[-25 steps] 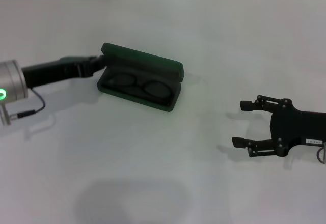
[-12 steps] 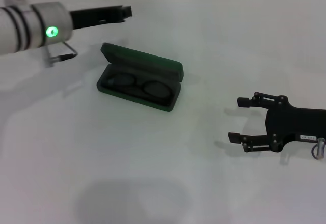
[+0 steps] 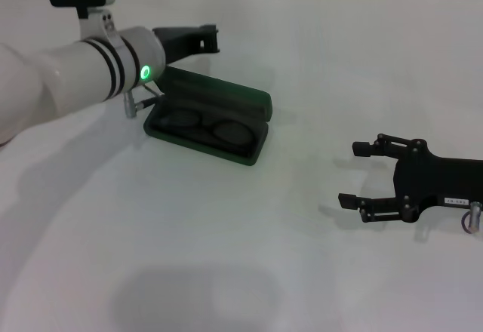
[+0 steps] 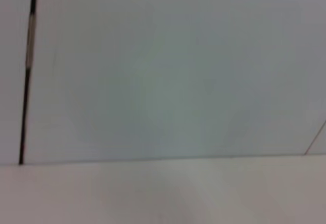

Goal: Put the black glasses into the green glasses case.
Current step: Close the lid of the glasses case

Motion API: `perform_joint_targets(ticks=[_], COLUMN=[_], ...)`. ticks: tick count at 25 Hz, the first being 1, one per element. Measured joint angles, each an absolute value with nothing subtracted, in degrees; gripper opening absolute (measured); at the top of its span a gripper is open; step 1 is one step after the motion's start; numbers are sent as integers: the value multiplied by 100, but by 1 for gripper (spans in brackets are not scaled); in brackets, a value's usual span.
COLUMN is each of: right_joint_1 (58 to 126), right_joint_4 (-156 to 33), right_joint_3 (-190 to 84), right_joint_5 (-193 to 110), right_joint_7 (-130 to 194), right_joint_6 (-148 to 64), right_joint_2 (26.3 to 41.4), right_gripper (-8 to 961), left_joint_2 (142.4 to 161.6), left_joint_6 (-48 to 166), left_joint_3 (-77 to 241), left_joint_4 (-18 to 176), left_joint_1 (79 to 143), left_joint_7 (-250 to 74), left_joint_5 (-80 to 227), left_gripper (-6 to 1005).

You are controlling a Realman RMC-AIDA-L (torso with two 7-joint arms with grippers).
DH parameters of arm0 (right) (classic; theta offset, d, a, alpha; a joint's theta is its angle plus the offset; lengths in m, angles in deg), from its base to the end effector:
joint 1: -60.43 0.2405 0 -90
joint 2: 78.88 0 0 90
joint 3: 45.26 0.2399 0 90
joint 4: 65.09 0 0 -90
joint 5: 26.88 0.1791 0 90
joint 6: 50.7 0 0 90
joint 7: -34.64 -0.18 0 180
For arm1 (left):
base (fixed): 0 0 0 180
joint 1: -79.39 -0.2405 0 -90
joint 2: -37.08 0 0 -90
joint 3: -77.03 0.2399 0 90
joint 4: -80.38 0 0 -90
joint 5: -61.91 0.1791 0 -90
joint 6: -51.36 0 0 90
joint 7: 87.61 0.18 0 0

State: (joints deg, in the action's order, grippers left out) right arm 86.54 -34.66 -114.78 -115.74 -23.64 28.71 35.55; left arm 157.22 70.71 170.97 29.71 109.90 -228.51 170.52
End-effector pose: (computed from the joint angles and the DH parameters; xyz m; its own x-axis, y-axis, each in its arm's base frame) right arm 0.2243 0.2941 -0.0493 0.8909 -0.0881 -0.4456 -0.2100 -0.9498 -0.2320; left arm -0.1938 0.4083 -0.0625 0.5515 0.5548 0.6230 0.8338 -0.3428 -0.4328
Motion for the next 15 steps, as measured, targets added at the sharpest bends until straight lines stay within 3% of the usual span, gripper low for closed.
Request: perform_joint_targets(ticks=[15], right_joint_1=[8714], right_joint_4=[-3493], right_joint_3=[-11511], right_joint_5=[-11574], right_joint_7=[-2363], right_joint_6=[2870], right_joint_2=[3572], right_gripper=[883], left_joint_2=[15694], left_joint_6=[7239], left_joint_3=[17125], left_joint_4=[3108], left_joint_1=[10967], left_joint_7=[-22830], left_joint_5=[17069], left_gripper=[0])
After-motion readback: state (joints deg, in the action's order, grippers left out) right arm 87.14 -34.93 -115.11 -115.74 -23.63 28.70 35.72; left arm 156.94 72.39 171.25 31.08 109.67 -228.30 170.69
